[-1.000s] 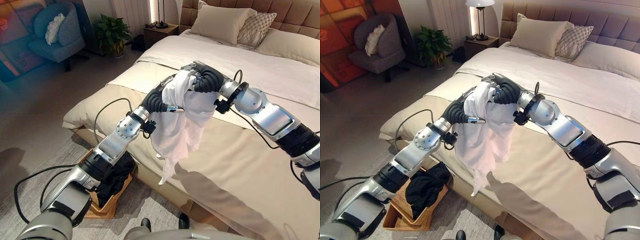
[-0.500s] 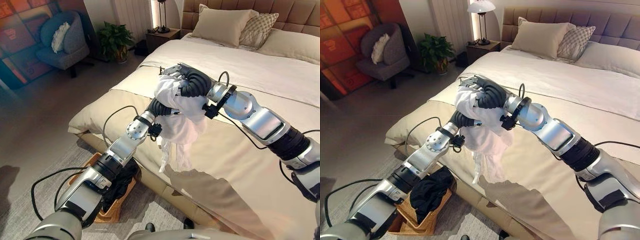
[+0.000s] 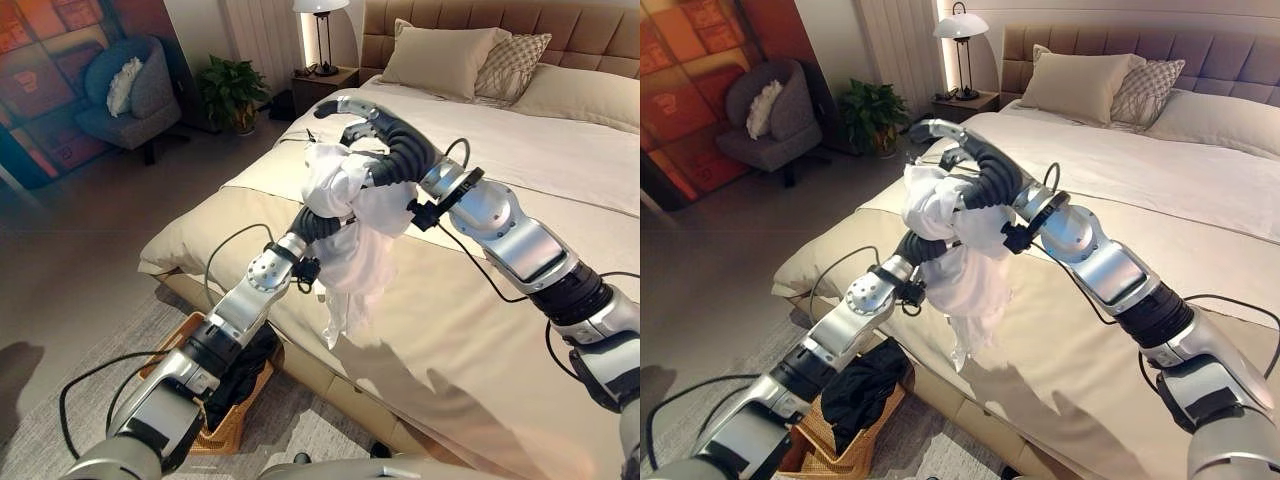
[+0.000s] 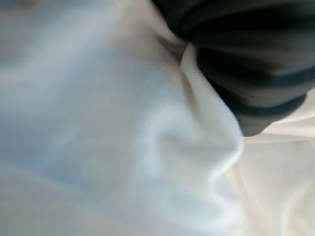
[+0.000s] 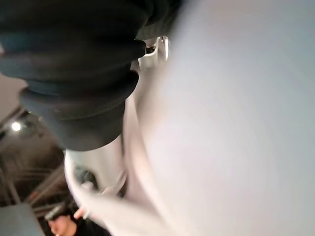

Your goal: Pick up clothes into the bucket

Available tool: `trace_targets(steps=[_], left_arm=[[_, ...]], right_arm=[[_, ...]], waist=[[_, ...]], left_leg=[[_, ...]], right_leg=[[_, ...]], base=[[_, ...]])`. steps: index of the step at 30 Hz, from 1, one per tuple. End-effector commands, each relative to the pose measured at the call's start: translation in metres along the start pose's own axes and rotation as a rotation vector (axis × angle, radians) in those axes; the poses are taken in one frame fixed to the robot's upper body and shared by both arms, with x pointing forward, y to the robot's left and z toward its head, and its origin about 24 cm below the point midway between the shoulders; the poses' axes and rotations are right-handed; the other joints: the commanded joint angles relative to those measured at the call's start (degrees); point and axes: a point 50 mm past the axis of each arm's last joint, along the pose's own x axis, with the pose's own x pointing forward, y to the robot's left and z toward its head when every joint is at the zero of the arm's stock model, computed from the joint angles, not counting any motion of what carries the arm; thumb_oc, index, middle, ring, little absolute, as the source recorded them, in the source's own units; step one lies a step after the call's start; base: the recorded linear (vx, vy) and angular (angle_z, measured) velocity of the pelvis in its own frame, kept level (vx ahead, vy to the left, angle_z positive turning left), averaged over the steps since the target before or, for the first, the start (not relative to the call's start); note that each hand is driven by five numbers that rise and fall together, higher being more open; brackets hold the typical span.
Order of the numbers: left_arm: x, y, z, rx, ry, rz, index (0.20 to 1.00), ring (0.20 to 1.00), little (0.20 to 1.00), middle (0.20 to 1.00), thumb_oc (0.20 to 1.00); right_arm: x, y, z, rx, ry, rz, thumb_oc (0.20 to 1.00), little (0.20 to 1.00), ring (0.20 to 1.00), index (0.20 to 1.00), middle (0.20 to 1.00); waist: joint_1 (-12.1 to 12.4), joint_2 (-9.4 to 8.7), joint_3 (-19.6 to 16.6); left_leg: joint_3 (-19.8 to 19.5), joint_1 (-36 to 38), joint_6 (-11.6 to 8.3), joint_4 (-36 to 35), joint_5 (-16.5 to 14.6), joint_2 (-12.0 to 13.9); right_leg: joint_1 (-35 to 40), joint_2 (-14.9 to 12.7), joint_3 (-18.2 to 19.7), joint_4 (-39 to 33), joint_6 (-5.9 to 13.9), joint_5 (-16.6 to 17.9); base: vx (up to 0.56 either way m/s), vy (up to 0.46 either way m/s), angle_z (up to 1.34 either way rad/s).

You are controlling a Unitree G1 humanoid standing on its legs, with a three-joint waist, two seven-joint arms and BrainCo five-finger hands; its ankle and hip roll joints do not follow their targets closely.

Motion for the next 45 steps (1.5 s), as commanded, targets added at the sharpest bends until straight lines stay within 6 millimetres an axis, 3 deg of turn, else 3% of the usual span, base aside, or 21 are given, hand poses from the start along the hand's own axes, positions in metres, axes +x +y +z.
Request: trace_targets(steps=[1, 5, 8, 11, 16, 18, 20, 22, 23, 26, 27, 28, 29, 31, 32, 36, 45], left_arm=[[-0.001, 0.026, 0.013, -0.054, -0.072, 0.092, 0.200, 0.200, 0.200, 0.200, 0.200], [-0.029, 0.053, 0.006, -0.077, -0.053, 0.191, 0.200, 0.200, 0.200, 0.200, 0.200], [-0.069, 0.078, -0.008, -0.124, -0.005, 0.328, 0.200, 0.200, 0.200, 0.200, 0.200], [-0.088, 0.091, -0.014, -0.125, 0.019, 0.401, 0.200, 0.200, 0.200, 0.200, 0.200], [-0.131, 0.134, -0.018, -0.056, 0.050, 0.657, 0.200, 0.200, 0.200, 0.200, 0.200], [-0.147, 0.150, -0.014, -0.025, 0.037, 0.772, 0.200, 0.200, 0.200, 0.200, 0.200], [-0.147, 0.150, -0.014, -0.025, 0.037, 0.772, 0.200, 0.200, 0.200, 0.200, 0.200], [-0.165, 0.170, -0.006, 0.007, 0.001, 0.916, 0.200, 0.200, 0.200, 0.200, 0.200], [-0.165, 0.171, -0.005, 0.008, 0.001, 0.917, 0.200, 0.200, 0.200, 0.200, 0.200], [-0.178, 0.187, 0.005, 0.098, -0.004, 0.999, 0.200, 0.200, 0.200, 0.200, 0.200], [-0.185, 0.201, 0.020, 0.223, -0.015, 1.048, 0.200, 0.200, 0.200, 0.200, 0.200], [-0.185, 0.202, 0.020, 0.225, -0.016, 1.048, 0.200, 0.200, 0.200, 0.200, 0.200], [-0.189, 0.206, 0.024, 0.249, -0.027, 1.070, 0.200, 0.200, 0.200, 0.200, 0.200], [-0.191, 0.212, 0.029, 0.249, -0.053, 1.108, 0.200, 0.200, 0.200, 0.200, 0.200], [-0.190, 0.221, 0.037, 0.243, -0.096, 1.146, 0.200, 0.200, 0.200, 0.200, 0.200], [-0.180, 0.236, 0.050, 0.265, -0.121, 1.156, 0.200, 0.200, 0.200, 0.200, 0.200], [-0.159, 0.256, 0.069, 0.349, -0.127, 1.184, 0.200, 0.200, 0.200, 0.200, 0.200]], right_arm=[[-0.004, -0.023, 0.022, -0.025, -0.137, -0.160, 1.000, 1.000, 1.000, 1.000, 1.000], [-0.028, -0.036, -0.003, 0.015, -0.033, -0.289, 1.000, 1.000, 1.000, 1.000, 1.000], [-0.058, -0.040, -0.030, 0.074, 0.084, -0.410, 1.000, 1.000, 1.000, 1.000, 1.000], [-0.073, -0.037, -0.042, 0.112, 0.139, -0.455, 1.000, 1.000, 1.000, 1.000, 1.000], [-0.127, -0.029, -0.083, 0.166, 0.374, -0.573, 1.000, 1.000, 1.000, 1.000, 1.000], [-0.158, -0.013, -0.104, 0.226, 0.514, -0.628, 1.000, 1.000, 1.000, 1.000, 1.000], [-0.158, -0.013, -0.104, 0.226, 0.514, -0.628, 1.000, 1.000, 1.000, 1.000, 1.000], [-0.204, 0.022, -0.132, 0.326, 0.732, -0.664, 1.000, 1.000, 1.000, 1.000, 1.000], [-0.203, 0.023, -0.132, 0.327, 0.731, -0.664, 1.000, 1.000, 1.000, 1.000, 1.000], [-0.238, 0.053, -0.149, 0.350, 0.927, -0.641, 1.000, 1.000, 1.000, 1.000, 1.000], [-0.256, 0.071, -0.156, 0.333, 1.035, -0.589, 1.000, 1.000, 1.000, 1.000, 1.000], [-0.256, 0.071, -0.156, 0.334, 1.033, -0.589, 1.000, 1.000, 1.000, 1.000, 1.000], [-0.271, 0.088, -0.162, 0.325, 1.130, -0.531, 1.000, 1.000, 1.000, 1.000, 1.000], [-0.279, 0.099, -0.165, 0.323, 1.188, -0.488, 1.000, 1.000, 1.000, 1.000, 1.000], [-0.294, 0.116, -0.169, 0.319, 1.282, -0.423, 1.000, 1.000, 1.000, 1.000, 1.000], [-0.306, 0.131, -0.173, 0.295, 1.370, -0.348, 1.000, 1.000, 1.000, 1.000, 1.000], [-0.298, 0.141, -0.180, 0.308, 1.383, -0.382, 1.000, 1.000, 1.000, 1.000, 1.000]], waist=[[1.4, -4.05, -4.0], [1.8, -3.85, -4.1], [2.4, -3.80, -4.1], [2.6, -3.75, -4.1], [3.0, -3.85, -3.4], [3.0, -3.86, -2.6], [3.0, -3.87, -2.6], [3.1, -4.08, -0.6], [3.0, -4.15, -0.7], [3.1, -4.50, 1.6], [3.2, -5.01, 3.9], [3.1, -5.10, 3.7], [3.2, -5.38, 4.9], [3.3, -5.91, 5.9], [3.4, -6.70, 7.3], [3.3, -8.05, 10.4], [4.8, -12.30, 17.0]], left_leg=[[-0.8, -0.4, 0.44, 2.4, -2.9, -0.8], [-0.5, 0.0, 0.60, 2.0, -3.1, -1.0], [-0.2, 0.2, 0.91, 1.7, -3.3, -1.3], [0.0, 0.5, 1.01, 1.6, -3.9, -1.4], [0.0, -0.3, 1.59, 2.3, -4.6, -2.2], [-0.3, -1.2, 1.89, 3.1, -4.9, -2.7], [-0.3, -1.2, 1.89, 3.1, -4.9, -2.7], [-0.7, -3.4, 2.28, 4.3, -5.1, -3.4], [-0.7, -3.6, 2.29, 4.4, -5.1, -3.4], [-1.0, -6.3, 2.46, 6.5, -5.4, -3.9], [-1.2, -9.2, 2.45, 9.3, -6.0, -4.3], [-1.2, -9.6, 2.46, 9.6, -6.0, -4.3], [-1.5, -11.2, 2.46, 11.0, -6.3, -4.6], [-2.0, -13.3, 2.47, 12.0, -6.4, -4.8], [-2.3, -15.2, 2.52, 12.7, -6.3, -5.0], [-3.3, -19.5, 2.78, 14.2, -5.8, -5.1], [-4.8, -28.7, 2.83, 20.2, -6.7, -4.5]], right_leg=[[3.1, -3.7, -2.1, 0.3, 5.12, -3.1], [3.2, -4.0, -2.3, 0.2, 5.38, -3.0], [3.0, -4.3, -2.1, 0.2, 5.69, -2.8], [3.2, -4.4, -1.9, 0.2, 5.90, -3.2], [2.4, -5.2, -1.5, 0.3, 6.16, -2.8], [1.9, -5.7, -1.5, 0.5, 6.17, -2.5], [1.8, -5.7, -1.5, 0.5, 6.18, -2.5], [0.2, -6.3, -1.4, 0.9, 6.37, -1.9], [0.1, -6.3, -1.4, 1.0, 6.38, -1.9], [-1.9, -6.9, -1.6, 1.8, 6.56, -1.3], [-3.8, -7.2, -1.4, 2.6, 6.64, -0.7], [-4.0, -7.2, -1.4, 2.7, 6.64, -0.7], [-5.1, -7.4, -1.5, 3.0, 6.76, -0.5], [-6.9, -7.5, -1.4, 3.3, 6.84, 0.0], [-8.7, -7.7, -1.7, 3.9, 7.12, 0.5], [-12.7, -8.5, -1.9, 5.8, 7.53, 1.2], [-19.7, -8.9, -2.4, 8.5, 8.12, 2.0]], base=[[0.01, 0.035, 0.02], [0.01, 0.038, 0.00], [0.03, 0.042, -0.01], [0.00, 0.041, -0.02], [0.01, 0.056, -0.06], [-0.01, 0.078, -0.01], [-0.02, 0.048, 0.01], [-0.08, 0.096, 0.01], [-0.09, 0.070, 0.02], [-0.13, 0.069, 0.01], [-0.17, 0.058, 0.02], [-0.19, 0.071, -0.03], [-0.10, 0.045, 0.02], [-0.13, 0.065, 0.14], [-0.14, 0.080, 0.13], [-0.11, 0.071, 0.10], [-0.09, 0.039, 0.07]])
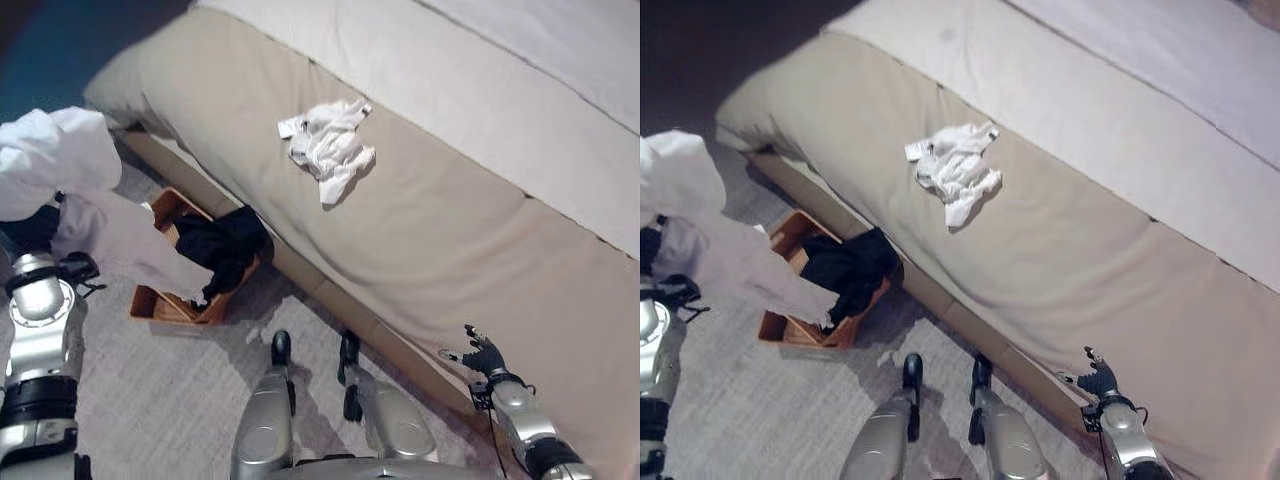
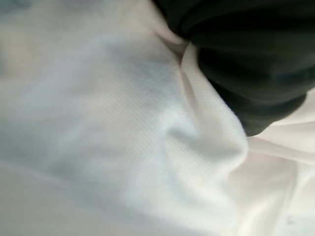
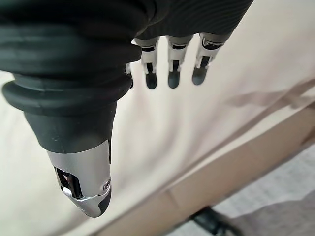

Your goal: Pick up clothes into the bucket

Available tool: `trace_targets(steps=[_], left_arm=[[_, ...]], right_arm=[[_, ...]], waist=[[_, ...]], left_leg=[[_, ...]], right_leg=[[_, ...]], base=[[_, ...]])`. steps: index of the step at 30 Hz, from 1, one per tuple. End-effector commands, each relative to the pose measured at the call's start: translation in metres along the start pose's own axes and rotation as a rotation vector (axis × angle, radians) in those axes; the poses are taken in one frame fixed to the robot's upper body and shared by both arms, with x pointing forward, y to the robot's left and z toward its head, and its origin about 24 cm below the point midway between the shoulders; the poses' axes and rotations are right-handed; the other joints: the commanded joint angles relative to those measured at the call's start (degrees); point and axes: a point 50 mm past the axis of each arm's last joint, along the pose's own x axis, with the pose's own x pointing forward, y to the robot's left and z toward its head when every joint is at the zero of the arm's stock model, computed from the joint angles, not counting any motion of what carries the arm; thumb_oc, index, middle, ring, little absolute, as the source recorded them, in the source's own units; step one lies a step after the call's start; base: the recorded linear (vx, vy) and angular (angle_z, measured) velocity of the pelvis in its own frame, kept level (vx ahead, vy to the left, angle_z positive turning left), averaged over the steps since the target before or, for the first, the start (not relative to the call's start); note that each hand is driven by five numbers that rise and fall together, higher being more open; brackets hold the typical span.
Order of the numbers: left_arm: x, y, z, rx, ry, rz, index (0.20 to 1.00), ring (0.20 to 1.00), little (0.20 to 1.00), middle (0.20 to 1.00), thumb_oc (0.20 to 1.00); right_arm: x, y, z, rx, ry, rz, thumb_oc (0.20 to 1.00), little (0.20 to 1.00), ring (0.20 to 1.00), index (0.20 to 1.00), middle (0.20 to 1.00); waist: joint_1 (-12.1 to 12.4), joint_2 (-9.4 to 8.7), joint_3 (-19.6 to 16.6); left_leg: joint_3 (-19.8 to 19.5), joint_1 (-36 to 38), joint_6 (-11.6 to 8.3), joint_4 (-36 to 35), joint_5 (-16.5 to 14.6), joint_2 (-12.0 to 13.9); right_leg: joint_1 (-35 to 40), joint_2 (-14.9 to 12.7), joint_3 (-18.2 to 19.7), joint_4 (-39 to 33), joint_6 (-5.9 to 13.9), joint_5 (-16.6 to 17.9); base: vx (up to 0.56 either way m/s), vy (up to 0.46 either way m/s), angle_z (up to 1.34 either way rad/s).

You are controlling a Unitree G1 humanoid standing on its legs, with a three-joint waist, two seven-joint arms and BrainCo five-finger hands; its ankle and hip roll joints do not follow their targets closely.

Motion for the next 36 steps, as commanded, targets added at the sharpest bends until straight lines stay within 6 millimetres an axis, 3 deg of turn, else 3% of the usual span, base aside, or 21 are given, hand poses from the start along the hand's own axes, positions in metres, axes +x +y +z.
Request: trace_targets(steps=[1, 8, 13, 20, 21, 22, 23, 24, 27, 28, 29, 36], left_arm=[[0.024, 0.015, 0.035, 0.037, -0.152, 0.084, 0.200, 0.200, 0.200, 0.200, 0.200], [0.042, 0.014, 0.043, 0.122, -0.153, 0.130, 0.200, 0.200, 0.200, 0.200, 0.200], [0.051, 0.016, 0.047, 0.198, -0.149, 0.147, 0.200, 0.200, 0.200, 0.200, 0.200], [0.053, 0.019, 0.042, 0.242, -0.117, 0.168, 0.200, 0.200, 0.200, 0.200, 0.200], [0.053, 0.021, 0.039, 0.251, -0.098, 0.175, 0.376, 0.376, 0.376, 0.376, 0.376], [0.053, 0.021, 0.039, 0.251, -0.099, 0.175, 0.376, 0.376, 0.376, 0.376, 0.376], [0.053, 0.023, 0.033, 0.252, -0.061, 0.185, 1.000, 1.000, 1.000, 1.000, 1.000], [0.053, 0.024, 0.032, 0.254, -0.058, 0.185, 1.000, 1.000, 1.000, 1.000, 1.000], [0.055, 0.026, 0.029, 0.220, -0.028, 0.206, 1.000, 1.000, 1.000, 1.000, 1.000], [0.055, 0.026, 0.030, 0.216, -0.030, 0.208, 1.000, 1.000, 1.000, 1.000, 1.000], [0.055, 0.029, 0.029, 0.200, -0.020, 0.223, 1.000, 1.000, 1.000, 1.000, 1.000], [0.054, 0.029, 0.028, 0.190, -0.015, 0.241, 1.000, 1.000, 1.000, 1.000, 1.000]], right_arm=[[0.000, 0.009, 0.011, 0.005, -0.068, 0.002, 1.000, 1.000, 1.000, 1.000, 1.000], [0.000, 0.022, 0.031, 0.079, -0.159, 0.020, 1.000, 1.000, 1.000, 1.000, 1.000], [-0.003, 0.027, 0.041, 0.122, -0.214, 0.035, 1.000, 1.000, 1.000, 1.000, 1.000], [-0.005, 0.028, 0.047, 0.150, -0.248, 0.040, 1.000, 1.000, 1.000, 1.000, 1.000], [-0.005, 0.027, 0.047, 0.152, -0.250, 0.039, 1.000, 1.000, 1.000, 1.000, 1.000], [-0.005, 0.027, 0.047, 0.152, -0.250, 0.039, 1.000, 1.000, 1.000, 1.000, 1.000], [-0.005, 0.028, 0.048, 0.155, -0.253, 0.041, 1.000, 1.000, 1.000, 1.000, 1.000], [-0.005, 0.028, 0.047, 0.153, -0.251, 0.043, 1.000, 1.000, 1.000, 1.000, 1.000], [-0.005, 0.027, 0.051, 0.155, -0.266, 0.039, 1.000, 1.000, 1.000, 1.000, 1.000], [-0.005, 0.026, 0.052, 0.158, -0.270, 0.038, 1.000, 1.000, 1.000, 1.000, 1.000], [-0.005, 0.028, 0.053, 0.160, -0.272, 0.044, 1.000, 1.000, 1.000, 1.000, 1.000], [-0.006, 0.027, 0.052, 0.165, -0.270, 0.040, 1.000, 1.000, 1.000, 1.000, 1.000]], waist=[[0.7, -3.04, -1.0], [0.7, -7.50, 3.3], [-0.1, -10.71, 3.3], [-0.6, -12.25, 3.3], [-0.7, -12.43, 3.3], [-0.7, -12.43, 3.3], [-0.9, -12.78, 3.3], [-0.5, -12.37, 3.3], [-0.9, -12.64, 3.3], [-1.2, -13.09, 3.3], [-1.0, -12.82, 3.3], [-1.1, -12.65, 3.3]], left_leg=[[-2.6, -6.3, 2.53, 9.0, -4.6, -2.0], [-3.9, -14.5, 2.48, 14.9, -5.6, -1.5], [-4.6, -21.4, 2.46, 19.1, -6.8, -0.8], [-5.1, -25.2, 2.52, 21.6, -7.8, -0.4], [-5.1, -25.6, 2.55, 21.8, -7.9, -0.3], [-5.1, -25.6, 2.55, 21.8, -7.9, -0.3], [-5.1, -26.4, 2.52, 22.5, -8.3, -0.1], [-5.6, -25.2, 2.32, 22.8, -10.5, 0.5], [-5.4, -25.7, 2.34, 23.3, -10.8, 0.7], [-4.9, -27.0, 2.57, 23.3, -8.8, 0.1], [-5.3, -26.0, 2.44, 23.9, -11.3, 0.9], [-5.0, -26.0, 2.69, 24.0, -11.7, 0.8]], right_leg=[[-1.3, -6.1, -0.5, 3.8, 5.71, 0.2], [-7.4, -5.4, -0.8, 5.6, 5.63, 0.5], [-12.4, -4.0, -0.8, 5.4, 5.59, 1.4], [-14.9, -3.1, -0.9, 4.7, 5.52, 2.0], [-15.2, -3.0, -0.9, 4.6, 5.53, 2.1], [-15.2, -3.0, -0.9, 4.6, 5.53, 2.1], [-15.6, -2.6, -0.6, 4.2, 5.46, 2.3], [-14.4, -1.9, -0.3, 4.3, 5.81, 1.1], [-14.6, -1.6, -0.1, 3.8, 5.82, 1.3], [-15.8, -2.2, -0.4, 3.7, 5.48, 2.5], [-14.8, -1.2, 0.2, 3.5, 5.81, 1.5], [-14.5, -1.2, 0.3, 3.2, 5.96, 1.4]], base=[[-0.05, 0.007, 0.14], [-0.04, -0.002, 0.08], [0.00, -0.003, -0.01], [0.01, -0.010, -0.03], [0.00, -0.002, 0.04], [0.02, -0.011, 0.05], [0.10, -0.018, 0.03], [0.11, -0.018, -0.06], [0.01, 0.005, -0.10], [0.02, 0.006, -0.05], [0.02, 0.004, -0.04], [0.03, -0.001, -0.04]])
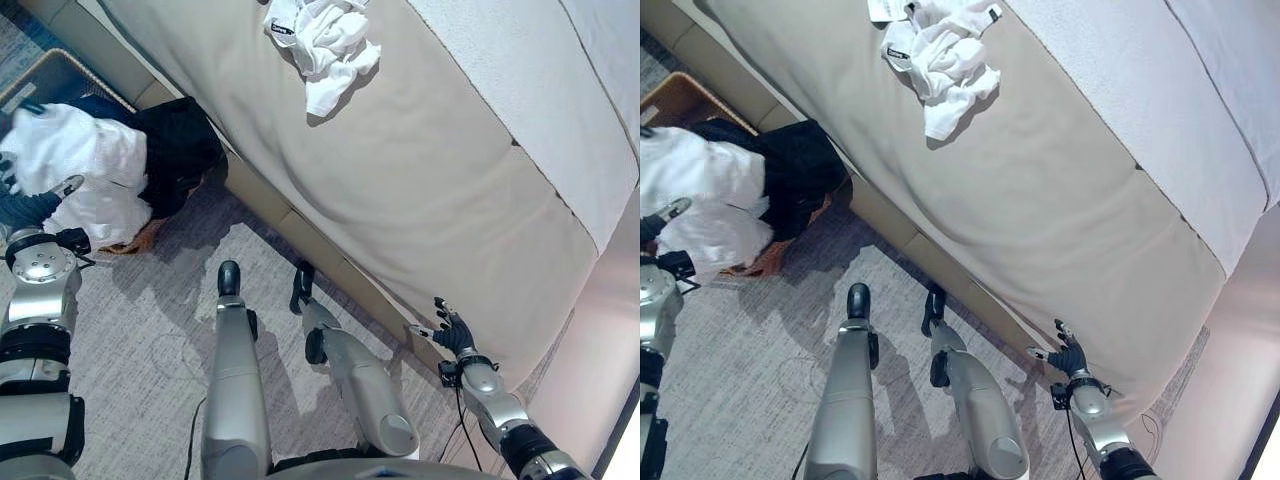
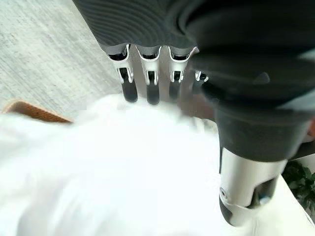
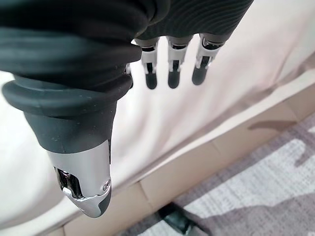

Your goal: Pick up clothes into the bucket

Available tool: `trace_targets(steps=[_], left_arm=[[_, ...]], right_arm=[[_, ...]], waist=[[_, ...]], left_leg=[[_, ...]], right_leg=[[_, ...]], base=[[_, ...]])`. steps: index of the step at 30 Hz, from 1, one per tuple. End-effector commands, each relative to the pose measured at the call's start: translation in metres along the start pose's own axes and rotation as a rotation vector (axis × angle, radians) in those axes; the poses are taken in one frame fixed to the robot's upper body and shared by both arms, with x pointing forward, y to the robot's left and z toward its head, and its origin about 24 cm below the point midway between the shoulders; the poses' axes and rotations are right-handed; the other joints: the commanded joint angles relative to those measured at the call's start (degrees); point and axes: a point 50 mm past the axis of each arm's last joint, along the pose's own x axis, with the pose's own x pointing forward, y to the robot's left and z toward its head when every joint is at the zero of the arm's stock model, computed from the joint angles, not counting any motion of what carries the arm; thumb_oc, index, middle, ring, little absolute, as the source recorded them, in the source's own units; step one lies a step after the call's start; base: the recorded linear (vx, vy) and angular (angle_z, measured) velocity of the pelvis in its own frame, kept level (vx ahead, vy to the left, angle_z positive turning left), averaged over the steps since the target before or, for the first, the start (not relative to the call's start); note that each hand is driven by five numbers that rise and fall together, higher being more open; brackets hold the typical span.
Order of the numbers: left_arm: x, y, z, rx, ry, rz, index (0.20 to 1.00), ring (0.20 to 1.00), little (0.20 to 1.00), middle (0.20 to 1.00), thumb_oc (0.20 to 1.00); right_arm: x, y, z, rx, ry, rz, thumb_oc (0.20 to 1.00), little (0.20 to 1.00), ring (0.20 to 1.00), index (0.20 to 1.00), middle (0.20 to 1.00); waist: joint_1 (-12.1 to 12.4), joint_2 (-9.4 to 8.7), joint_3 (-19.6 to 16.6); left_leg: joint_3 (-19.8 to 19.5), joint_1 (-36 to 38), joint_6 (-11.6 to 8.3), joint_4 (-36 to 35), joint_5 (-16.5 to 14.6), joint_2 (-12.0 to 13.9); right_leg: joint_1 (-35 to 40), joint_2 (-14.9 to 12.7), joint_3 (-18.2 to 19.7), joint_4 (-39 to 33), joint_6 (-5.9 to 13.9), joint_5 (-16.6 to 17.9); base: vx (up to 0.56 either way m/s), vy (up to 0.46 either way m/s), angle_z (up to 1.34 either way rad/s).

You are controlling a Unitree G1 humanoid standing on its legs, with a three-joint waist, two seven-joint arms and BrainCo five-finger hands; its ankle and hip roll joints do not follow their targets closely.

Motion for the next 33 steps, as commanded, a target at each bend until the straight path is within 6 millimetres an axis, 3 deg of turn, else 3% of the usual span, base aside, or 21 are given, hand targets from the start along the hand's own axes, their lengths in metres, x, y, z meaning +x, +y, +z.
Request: trace_targets(steps=[1, 8, 9, 10, 12, 13, 15, 16, 19, 22, 23, 26, 27, 28, 29, 33], left_arm=[[0.021, 0.028, 0.044, -0.072, -0.136, 0.120, 1.000, 1.000, 1.000, 1.000, 1.000], [0.016, 0.026, 0.032, -0.091, -0.085, 0.142, 1.000, 1.000, 1.000, 1.000, 1.000], [0.011, 0.023, 0.026, -0.114, -0.071, 0.146, 1.000, 1.000, 1.000, 1.000, 1.000], [0.011, 0.023, 0.025, -0.112, -0.068, 0.147, 1.000, 1.000, 1.000, 1.000, 1.000], [0.000, 0.016, 0.017, -0.133, -0.063, 0.135, 1.000, 1.000, 1.000, 1.000, 1.000], [-0.007, 0.010, 0.013, -0.154, -0.059, 0.122, 1.000, 1.000, 1.000, 1.000, 1.000], [-0.031, -0.014, -0.005, -0.182, -0.033, 0.034, 1.000, 1.000, 1.000, 1.000, 1.000], [-0.032, -0.014, -0.005, -0.182, -0.032, 0.033, 1.000, 1.000, 1.000, 1.000, 1.000], [-0.060, -0.042, -0.026, -0.247, 0.036, -0.099, 1.000, 1.000, 1.000, 1.000, 1.000], [-0.092, -0.069, -0.049, -0.273, 0.126, -0.259, 1.000, 1.000, 1.000, 1.000, 1.000], [-0.112, -0.085, -0.063, -0.271, 0.184, -0.369, 1.000, 1.000, 1.000, 1.000, 1.000], [-0.122, -0.091, -0.069, -0.261, 0.204, -0.424, 1.000, 1.000, 1.000, 1.000, 1.000], [-0.146, -0.100, -0.086, -0.181, 0.243, -0.559, 1.000, 1.000, 1.000, 1.000, 1.000], [-0.146, -0.101, -0.086, -0.181, 0.243, -0.559, 1.000, 1.000, 1.000, 1.000, 1.000], [-0.161, -0.102, -0.099, -0.118, 0.283, -0.630, 1.000, 1.000, 1.000, 1.000, 1.000], [-0.183, -0.101, -0.120, -0.048, 0.361, -0.694, 1.000, 1.000, 1.000, 1.000, 1.000]], right_arm=[[0.000, -0.008, 0.018, 0.044, -0.094, -0.037, 1.000, 1.000, 1.000, 1.000, 1.000], [0.001, -0.011, 0.028, 0.091, -0.134, -0.061, 1.000, 1.000, 1.000, 1.000, 1.000], [0.002, -0.012, 0.036, 0.126, -0.161, -0.076, 1.000, 1.000, 1.000, 1.000, 1.000], [0.001, -0.012, 0.035, 0.124, -0.158, -0.075, 1.000, 1.000, 1.000, 1.000, 1.000], [0.002, -0.016, 0.045, 0.196, -0.196, -0.102, 1.000, 1.000, 1.000, 1.000, 1.000], [0.002, -0.019, 0.050, 0.239, -0.218, -0.120, 1.000, 1.000, 1.000, 1.000, 1.000], [0.005, -0.029, 0.069, 0.353, -0.296, -0.160, 1.000, 1.000, 1.000, 1.000, 1.000], [0.004, -0.029, 0.069, 0.352, -0.296, -0.161, 1.000, 1.000, 1.000, 1.000, 1.000], [0.007, -0.040, 0.085, 0.370, -0.360, -0.195, 1.000, 1.000, 1.000, 1.000, 1.000], [0.010, -0.046, 0.094, 0.367, -0.390, -0.206, 1.000, 1.000, 1.000, 1.000, 1.000], [0.012, -0.047, 0.095, 0.357, -0.393, -0.203, 1.000, 1.000, 1.000, 1.000, 1.000], [0.012, -0.049, 0.093, 0.345, -0.384, -0.203, 1.000, 1.000, 1.000, 1.000, 1.000], [0.012, -0.050, 0.085, 0.305, -0.353, -0.203, 1.000, 1.000, 1.000, 1.000, 1.000], [0.012, -0.050, 0.085, 0.305, -0.353, -0.203, 1.000, 1.000, 1.000, 1.000, 1.000], [0.012, -0.051, 0.078, 0.281, -0.330, -0.193, 1.000, 1.000, 1.000, 1.000, 1.000], [0.011, -0.049, 0.064, 0.240, -0.272, -0.179, 1.000, 1.000, 1.000, 1.000, 1.000]], waist=[[2.1, -3.94, 3.4], [1.8, -3.16, 3.4], [1.4, -3.21, 3.4], [1.6, -2.80, 3.4], [1.8, -2.04, 3.4], [1.6, -1.96, 3.4], [2.1, 0.63, 3.4], [2.1, 0.67, 3.4], [2.7, 4.50, 3.4], [2.7, 7.53, 3.4], [2.8, 9.24, 3.4], [2.8, 10.14, 3.4], [2.6, 12.31, 2.2], [2.6, 12.33, 2.3], [2.3, 13.64, 0.1], [2.1, 15.36, -3.1]], left_leg=[[-1.1, 2.6, 1.78, 1.6, -4.8, -1.8], [-0.5, 3.2, 2.12, 0.6, -4.7, -2.0], [0.1, 2.3, 2.39, -0.2, -2.2, -2.7], [-0.4, 3.6, 2.21, -0.1, -4.2, -2.3], [-0.2, 4.5, 2.30, -1.0, -4.0, -2.4], [0.5, 3.9, 2.53, -1.9, -1.6, -3.1], [1.1, 6.4, 2.78, -4.5, -0.8, -3.9], [1.1, 6.5, 2.79, -4.6, -0.7, -3.9], [1.6, 10.3, 3.20, -7.7, 0.1, -5.0], [2.1, 14.6, 3.42, -10.4, 0.9, -5.9], [2.1, 17.8, 3.26, -12.3, 1.5, -6.3], [1.8, 19.8, 3.17, -13.5, 2.0, -6.6], [1.3, 24.7, 2.67, -16.8, 3.0, -6.8], [1.3, 24.8, 2.66, -16.9, 3.1, -6.8], [0.9, 27.4, 2.42, -18.9, 3.7, -6.8], [0.3, 31.5, 2.02, -22.3, 5.0, -6.5]], right_leg=[[4.4, -4.3, 1.7, -0.7, 3.97, -0.5], [4.6, -4.5, 1.9, -0.6, 4.19, -0.6], [3.4, -5.4, 1.5, -0.6, 3.90, 0.5], [4.6, -4.8, 1.9, -0.6, 4.26, -0.6], [4.9, -5.1, 2.0, -0.4, 4.28, -0.9], [3.9, -6.0, 1.6, -0.3, 3.91, 0.1], [4.6, -7.0, 1.8, 1.0, 3.87, -0.8], [4.6, -7.0, 1.8, 1.0, 3.88, -0.8], [5.2, -8.5, 2.3, 3.9, 3.54, -2.6], [6.1, -9.4, 3.0, 7.2, 3.02, -4.5], [7.7, -9.9, 3.1, 8.6, 2.67, -5.8], [8.9, -10.1, 3.1, 9.1, 2.49, -6.4], [12.2, -10.3, 2.7, 10.1, 2.10, -8.0], [12.3, -10.4, 2.7, 10.1, 2.09, -8.0], [13.9, -10.3, 2.5, 10.4, 1.91, -8.8], [17.0, -9.9, 1.9, 10.1, 1.50, -9.7]], base=[[0.00, 0.000, 0.00], [-0.01, 0.000, 0.00], [0.00, 0.000, 0.00], [0.00, 0.000, 0.00], [0.01, 0.006, -0.03], [-0.08, 0.027, -0.07], [-0.03, 0.058, -0.02], [0.01, 0.070, 0.00], [0.02, 0.084, 0.05], [0.02, 0.055, 0.03], [0.04, 0.001, -0.05], [0.06, -0.055, 0.05], [0.08, -0.101, 0.11], [0.18, -0.163, 0.17], [0.09, -0.061, 0.21], [0.12, -0.123, 0.13]])
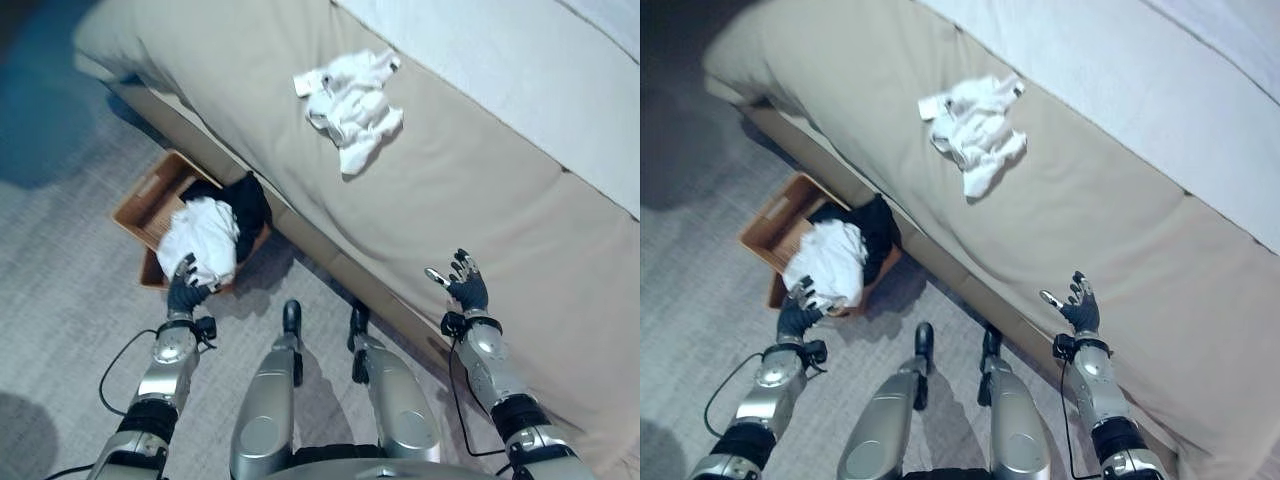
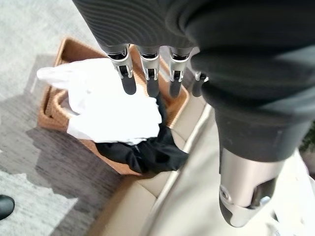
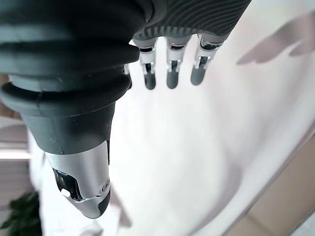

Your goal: Pick up clothes into the bucket

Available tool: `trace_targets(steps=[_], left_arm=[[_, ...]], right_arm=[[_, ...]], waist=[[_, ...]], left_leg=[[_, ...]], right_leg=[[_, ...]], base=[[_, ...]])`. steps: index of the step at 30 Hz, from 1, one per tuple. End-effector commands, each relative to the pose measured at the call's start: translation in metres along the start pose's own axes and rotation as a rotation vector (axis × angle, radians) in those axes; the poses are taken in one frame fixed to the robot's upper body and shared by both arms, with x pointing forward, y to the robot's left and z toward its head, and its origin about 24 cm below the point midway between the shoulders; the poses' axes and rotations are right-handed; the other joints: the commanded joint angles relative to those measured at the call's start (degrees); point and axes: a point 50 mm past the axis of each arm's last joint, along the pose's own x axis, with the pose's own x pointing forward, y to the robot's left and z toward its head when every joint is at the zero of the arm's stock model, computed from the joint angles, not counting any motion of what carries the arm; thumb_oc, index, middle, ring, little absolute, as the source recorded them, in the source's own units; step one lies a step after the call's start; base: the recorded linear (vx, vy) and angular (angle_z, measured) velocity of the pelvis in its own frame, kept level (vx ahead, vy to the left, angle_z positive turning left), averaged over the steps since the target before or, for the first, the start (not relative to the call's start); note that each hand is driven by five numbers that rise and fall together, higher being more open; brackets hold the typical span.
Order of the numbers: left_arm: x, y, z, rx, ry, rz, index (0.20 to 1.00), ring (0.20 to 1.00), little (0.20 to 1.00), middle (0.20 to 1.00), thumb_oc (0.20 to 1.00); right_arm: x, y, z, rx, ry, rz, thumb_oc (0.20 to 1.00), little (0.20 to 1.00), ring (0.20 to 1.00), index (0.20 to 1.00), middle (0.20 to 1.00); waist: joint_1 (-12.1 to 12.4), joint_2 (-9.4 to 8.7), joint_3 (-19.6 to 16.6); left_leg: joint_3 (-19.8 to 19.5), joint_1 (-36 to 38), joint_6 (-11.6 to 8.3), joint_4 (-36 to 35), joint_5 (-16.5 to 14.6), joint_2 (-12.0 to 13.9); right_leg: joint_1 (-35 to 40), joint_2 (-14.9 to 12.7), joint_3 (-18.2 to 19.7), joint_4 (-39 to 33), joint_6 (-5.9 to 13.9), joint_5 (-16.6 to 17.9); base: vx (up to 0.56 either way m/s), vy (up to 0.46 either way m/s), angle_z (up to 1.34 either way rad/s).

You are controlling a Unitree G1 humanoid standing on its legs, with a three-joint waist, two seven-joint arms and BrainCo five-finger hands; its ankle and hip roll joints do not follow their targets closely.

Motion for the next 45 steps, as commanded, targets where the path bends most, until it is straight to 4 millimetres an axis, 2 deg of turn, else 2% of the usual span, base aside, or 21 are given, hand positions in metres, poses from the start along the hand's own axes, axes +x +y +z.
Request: trace_targets(steps=[1, 2, 3, 5, 8, 12, 16, 17, 19, 20, 27, 31, 32, 33, 34, 35, 38, 41, 42, 44, 45], left_arm=[[-0.007, -0.005, -0.016, 0.061, 0.035, -0.037, 1.000, 1.000, 1.000, 1.000, 1.000], [-0.016, -0.011, -0.034, 0.130, 0.100, -0.075, 1.000, 1.000, 1.000, 1.000, 1.000], [-0.016, -0.011, -0.034, 0.130, 0.101, -0.075, 1.000, 1.000, 1.000, 1.000, 1.000], [-0.030, -0.019, -0.055, 0.241, 0.166, -0.145, 1.000, 1.000, 1.000, 1.000, 1.000], [-0.035, -0.021, -0.064, 0.252, 0.205, -0.151, 1.000, 1.000, 1.000, 1.000, 1.000], [-0.059, -0.029, -0.094, 0.222, 0.329, -0.129, 1.000, 1.000, 1.000, 1.000, 1.000], [-0.068, -0.032, -0.104, 0.229, 0.365, -0.127, 1.000, 1.000, 1.000, 1.000, 1.000], [-0.074, -0.032, -0.110, 0.234, 0.392, -0.121, 1.000, 1.000, 1.000, 1.000, 1.000], [-0.076, -0.032, -0.111, 0.250, 0.394, -0.121, 1.000, 1.000, 1.000, 1.000, 1.000], [-0.075, -0.032, -0.111, 0.249, 0.393, -0.120, 1.000, 1.000, 1.000, 1.000, 1.000], [-0.074, -0.023, -0.111, 0.310, 0.387, -0.096, 1.000, 1.000, 1.000, 1.000, 1.000], [-0.064, -0.015, -0.103, 0.365, 0.352, -0.079, 1.000, 1.000, 1.000, 1.000, 1.000], [-0.057, -0.014, -0.098, 0.408, 0.325, -0.075, 1.000, 1.000, 1.000, 1.000, 1.000], [-0.057, -0.014, -0.097, 0.406, 0.324, -0.074, 1.000, 1.000, 1.000, 1.000, 1.000], [-0.049, -0.014, -0.089, 0.424, 0.284, -0.072, 1.000, 1.000, 1.000, 1.000, 1.000], [-0.049, -0.015, -0.089, 0.422, 0.282, -0.071, 1.000, 1.000, 1.000, 1.000, 1.000], [-0.035, -0.018, -0.070, 0.378, 0.208, -0.030, 1.000, 1.000, 1.000, 1.000, 1.000], [-0.028, -0.025, -0.060, 0.345, 0.166, -0.030, 1.000, 1.000, 1.000, 1.000, 1.000], [-0.019, -0.033, -0.044, 0.325, 0.103, -0.036, 1.000, 1.000, 1.000, 1.000, 1.000], [-0.018, -0.038, -0.041, 0.316, 0.088, -0.046, 1.000, 1.000, 1.000, 1.000, 1.000], [-0.015, -0.047, -0.034, 0.304, 0.063, -0.060, 1.000, 1.000, 1.000, 1.000, 1.000]], right_arm=[[-0.003, -0.023, 0.006, -0.098, -0.037, -0.010, 1.000, 1.000, 1.000, 1.000, 1.000], [-0.006, -0.024, 0.003, -0.114, -0.023, 0.000, 1.000, 1.000, 1.000, 1.000, 1.000], [-0.006, -0.024, 0.003, -0.115, -0.022, 0.000, 1.000, 1.000, 1.000, 1.000, 1.000], [-0.006, -0.024, 0.005, -0.147, -0.030, 0.015, 1.000, 1.000, 1.000, 1.000, 1.000], [-0.004, -0.024, 0.008, -0.185, -0.046, 0.026, 1.000, 1.000, 1.000, 1.000, 1.000], [0.008, -0.022, 0.040, -0.467, -0.167, 0.067, 1.000, 1.000, 1.000, 1.000, 1.000], [0.015, -0.026, 0.059, -0.623, -0.240, 0.050, 1.000, 1.000, 1.000, 1.000, 1.000], [0.021, -0.026, 0.076, -0.706, -0.300, 0.027, 1.000, 1.000, 1.000, 1.000, 1.000], [0.029, -0.023, 0.093, -0.756, -0.354, 0.006, 1.000, 1.000, 1.000, 1.000, 1.000], [0.029, -0.023, 0.093, -0.756, -0.355, 0.006, 1.000, 1.000, 1.000, 1.000, 1.000], [0.051, 0.000, 0.147, -0.784, -0.505, -0.062, 1.000, 1.000, 1.000, 1.000, 1.000], [0.066, 0.000, 0.194, -0.841, -0.590, -0.148, 1.000, 1.000, 1.000, 1.000, 1.000], [0.071, 0.003, 0.216, -0.856, -0.622, -0.189, 1.000, 1.000, 1.000, 1.000, 1.000], [0.071, 0.003, 0.217, -0.856, -0.624, -0.189, 1.000, 1.000, 1.000, 1.000, 1.000], [0.075, 0.002, 0.239, -0.886, -0.648, -0.229, 1.000, 1.000, 1.000, 1.000, 1.000], [0.075, 0.002, 0.240, -0.886, -0.651, -0.229, 1.000, 1.000, 1.000, 1.000, 1.000], [0.077, -0.001, 0.272, -0.925, -0.679, -0.294, 1.000, 1.000, 1.000, 1.000, 1.000], [0.080, -0.002, 0.284, -0.924, -0.666, -0.330, 1.000, 1.000, 1.000, 1.000, 1.000], [0.082, -0.005, 0.304, -0.968, -0.660, -0.406, 1.000, 1.000, 1.000, 1.000, 1.000], [0.081, -0.008, 0.311, -0.973, -0.657, -0.435, 1.000, 1.000, 1.000, 1.000, 1.000], [0.078, -0.010, 0.326, -0.961, -0.684, -0.504, 1.000, 1.000, 1.000, 1.000, 1.000]], waist=[[0.0, 2.34, -6.3], [-0.3, 3.24, -8.2], [-0.3, 3.28, -8.3], [-0.8, 3.99, -10.8], [-0.8, 4.19, -11.4], [0.1, 4.06, -14.6], [1.0, 3.43, -15.4], [1.7, 3.10, -15.3], [2.2, 2.97, -14.5], [2.2, 3.00, -14.5], [4.4, 2.31, -9.0], [5.6, 0.79, -5.8], [6.1, -0.27, -4.2], [6.1, -0.27, -4.1], [6.5, -1.08, -2.4], [6.4, -1.06, -2.3], [7.1, -2.25, 0.6], [7.5, -2.96, 1.0], [7.8, -3.52, 1.0], [7.8, -3.54, 1.0], [7.9, -3.58, 1.0]], left_leg=[[-4.1, 1.4, -0.18, 1.1, -1.2, 0.0], [-4.2, 3.0, -0.34, -0.2, -0.7, 0.2], [-4.3, 3.1, -0.36, -0.4, -0.6, 0.2], [-4.2, 5.7, -0.61, -1.4, -0.6, 0.8], [-4.2, 6.7, -0.72, -1.7, -0.5, 1.0], [-5.0, 9.7, -1.18, -2.7, -0.3, 1.9], [-5.5, 9.6, -1.40, -2.0, -0.5, 2.0], [-5.7, 9.2, -1.38, -1.0, -0.8, 2.0], [-6.0, 8.4, -1.20, 0.3, -1.2, 1.7], [-6.0, 8.3, -1.20, 0.4, -1.3, 1.8], [-6.0, 1.8, -0.80, 2.6, -0.8, 1.7], [-5.4, -2.7, -0.56, 3.7, -0.4, 1.9], [-4.8, -4.3, -0.49, 4.2, -0.4, 1.8], [-4.7, -4.4, -0.48, 4.3, -0.4, 1.9], [-4.2, -5.9, -0.49, 4.8, -0.4, 1.6], [-4.1, -6.0, -0.48, 4.9, -0.4, 1.6], [-3.5, -9.4, -0.44, 6.2, -0.5, 1.3], [-3.1, -12.2, -0.38, 7.0, -0.6, 1.2], [-3.1, -16.7, -0.40, 7.8, -0.5, 0.9], [-3.1, -18.0, -0.37, 7.9, -0.4, 0.6], [-3.2, -20.9, -0.42, 7.8, 0.1, 0.0]], right_leg=[[1.2, -1.8, 0.1, 4.7, 2.37, -4.0], [2.2, -1.4, -0.3, 4.9, 2.12, -4.6], [2.3, -1.4, -0.3, 4.9, 2.11, -4.6], [4.3, -1.0, -0.1, 5.3, 1.84, -5.8], [5.3, -0.8, -0.1, 5.4, 1.72, -6.2], [9.2, 0.1, -1.1, 4.5, 0.90, -7.3], [10.4, 0.7, -1.8, 3.2, 0.66, -7.4], [10.5, 0.9, -2.2, 2.9, 0.58, -7.4], [10.1, 1.0, -2.0, 3.0, 0.45, -7.3], [10.0, 1.0, -2.0, 3.1, 0.44, -7.3], [4.1, 1.4, -1.0, 3.4, 0.64, -5.3], [-0.3, 1.4, 0.0, 3.5, 1.17, -3.3], [-1.7, 1.3, 0.7, 3.0, 1.55, -1.9], [-1.8, 1.3, 0.7, 3.0, 1.56, -1.9], [-3.0, 1.2, 1.1, 2.5, 1.91, -0.8], [-3.1, 1.2, 1.2, 2.5, 1.92, -0.8], [-5.9, 1.0, 1.8, 2.2, 2.54, 0.6], [-7.9, 0.7, 2.0, 1.1, 2.91, 1.8], [-11.2, 0.4, 1.9, -0.2, 3.54, 3.2], [-12.1, 0.1, 1.6, -0.6, 3.69, 3.5], [-14.1, -0.5, 1.1, -1.8, 4.18, 4.5]], base=[[0.14, -0.149, 0.05], [0.10, -0.106, 0.06], [0.09, -0.113, 0.07], [0.09, -0.134, 0.10], [0.06, -0.097, 0.03], [0.06, -0.150, 0.04], [0.02, -0.124, 0.17], [0.00, -0.052, 0.16], [-0.01, -0.035, 0.04], [-0.05, -0.018, 0.01], [-0.11, 0.028, 0.00], [-0.11, 0.089, -0.08], [-0.07, 0.097, -0.10], [-0.09, 0.130, -0.23], [-0.04, 0.075, -0.20], [-0.08, 0.112, -0.18], [-0.07, 0.104, -0.10], [-0.04, 0.101, -0.06], [-0.02, 0.088, -0.05], [-0.01, 0.112, -0.02], [0.00, 0.139, 0.06]])
